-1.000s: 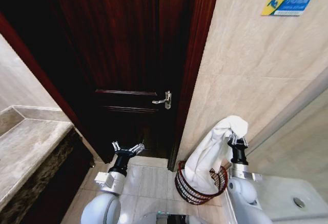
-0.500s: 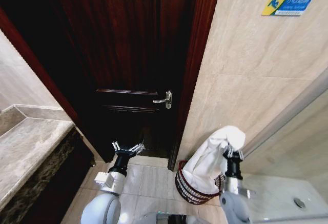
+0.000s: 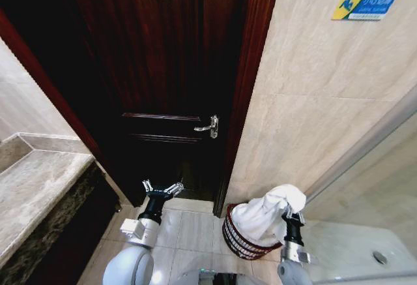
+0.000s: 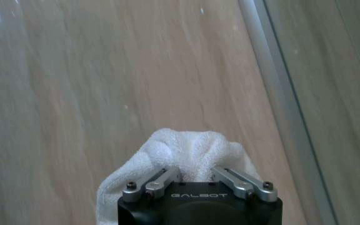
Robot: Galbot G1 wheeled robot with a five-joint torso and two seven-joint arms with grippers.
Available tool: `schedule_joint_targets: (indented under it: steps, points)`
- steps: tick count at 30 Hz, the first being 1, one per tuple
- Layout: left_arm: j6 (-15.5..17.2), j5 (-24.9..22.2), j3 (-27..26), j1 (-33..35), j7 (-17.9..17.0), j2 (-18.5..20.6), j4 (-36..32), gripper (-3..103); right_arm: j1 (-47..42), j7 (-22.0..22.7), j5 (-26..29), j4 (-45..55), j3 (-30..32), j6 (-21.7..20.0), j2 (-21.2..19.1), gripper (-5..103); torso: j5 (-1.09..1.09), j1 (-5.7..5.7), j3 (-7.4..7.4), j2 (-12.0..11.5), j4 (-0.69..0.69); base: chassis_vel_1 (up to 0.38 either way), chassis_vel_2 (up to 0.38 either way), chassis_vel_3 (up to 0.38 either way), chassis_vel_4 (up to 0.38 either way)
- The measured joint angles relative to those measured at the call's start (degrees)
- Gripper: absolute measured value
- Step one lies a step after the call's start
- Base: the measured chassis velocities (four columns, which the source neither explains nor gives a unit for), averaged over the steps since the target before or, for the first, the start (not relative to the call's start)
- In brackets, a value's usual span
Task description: Discard the used towel into the hamper.
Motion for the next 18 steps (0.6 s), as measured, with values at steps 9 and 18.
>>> schedule_joint_targets:
  steps: [9, 18]
  points:
    - [0.0, 0.0, 0.0, 0.0, 0.0, 0.0, 0.0, 100, 4.1, -2.9, 1.2, -10.7, -1.3, -0.1, 0.4, 9, -0.02, 0.0, 0.0, 0.0, -0.01, 0.0, 0.0, 0.0, 0.0]
    - [0.0, 0.0, 0.0, 0.0, 0.0, 0.0, 0.0, 100, 10.4, -12.7, 5.0, -23.8, -1.8, -0.4, 0.5, 9, -0.02, 0.0, 0.0, 0.0, 0.0, 0.0, 0.0, 0.0, 0.0]
